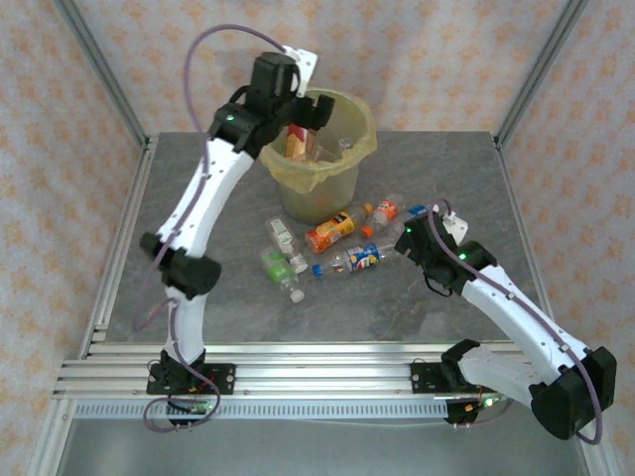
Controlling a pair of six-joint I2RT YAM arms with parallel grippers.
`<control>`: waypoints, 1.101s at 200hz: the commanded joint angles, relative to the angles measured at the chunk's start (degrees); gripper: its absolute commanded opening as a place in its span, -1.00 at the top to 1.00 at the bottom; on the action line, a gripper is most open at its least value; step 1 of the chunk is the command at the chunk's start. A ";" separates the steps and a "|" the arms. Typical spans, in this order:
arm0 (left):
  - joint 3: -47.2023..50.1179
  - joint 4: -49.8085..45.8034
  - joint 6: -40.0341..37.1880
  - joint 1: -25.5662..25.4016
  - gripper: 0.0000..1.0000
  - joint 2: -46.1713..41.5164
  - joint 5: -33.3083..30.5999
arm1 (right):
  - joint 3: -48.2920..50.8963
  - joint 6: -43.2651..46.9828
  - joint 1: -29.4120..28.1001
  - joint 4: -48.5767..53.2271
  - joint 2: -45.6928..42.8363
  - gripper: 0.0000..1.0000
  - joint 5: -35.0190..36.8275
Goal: Put the plastic bottles in the bin
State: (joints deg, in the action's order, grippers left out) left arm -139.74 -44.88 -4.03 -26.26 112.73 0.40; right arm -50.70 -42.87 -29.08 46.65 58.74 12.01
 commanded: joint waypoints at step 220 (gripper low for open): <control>96.17 13.76 66.08 -16.71 -0.98 -46.93 -16.26 | -2.55 2.48 -0.61 -1.54 6.99 -0.98 -0.25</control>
State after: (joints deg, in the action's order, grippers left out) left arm -45.63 -35.57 57.32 -40.82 62.72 -15.84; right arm -50.72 -41.74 -29.10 45.65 63.61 11.73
